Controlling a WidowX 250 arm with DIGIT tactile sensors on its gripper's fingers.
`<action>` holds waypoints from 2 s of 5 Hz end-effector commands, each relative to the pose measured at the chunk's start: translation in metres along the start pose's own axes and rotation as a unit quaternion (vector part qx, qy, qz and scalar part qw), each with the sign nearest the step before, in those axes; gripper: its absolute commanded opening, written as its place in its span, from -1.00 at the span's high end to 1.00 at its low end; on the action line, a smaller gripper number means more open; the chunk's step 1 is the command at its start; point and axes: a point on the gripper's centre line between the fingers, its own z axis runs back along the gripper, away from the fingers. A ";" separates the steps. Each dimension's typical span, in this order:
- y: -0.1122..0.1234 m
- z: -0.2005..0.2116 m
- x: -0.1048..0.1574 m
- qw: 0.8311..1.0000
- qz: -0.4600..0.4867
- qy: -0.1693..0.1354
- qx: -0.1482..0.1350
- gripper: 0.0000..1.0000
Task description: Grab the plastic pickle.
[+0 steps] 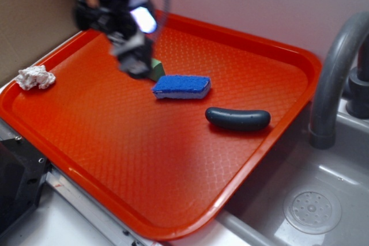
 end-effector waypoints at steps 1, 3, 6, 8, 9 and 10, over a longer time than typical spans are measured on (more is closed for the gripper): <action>-0.029 -0.057 0.037 0.997 -0.068 0.039 -0.024 -1.00; -0.031 -0.091 0.033 0.992 -0.088 0.092 -0.010 -1.00; -0.035 -0.105 0.031 0.986 -0.116 0.119 0.012 1.00; -0.010 -0.052 0.017 0.987 -0.018 0.131 0.091 1.00; 0.010 0.008 -0.009 0.974 0.101 0.167 0.116 1.00; 0.022 0.054 -0.041 0.951 0.223 0.168 0.135 1.00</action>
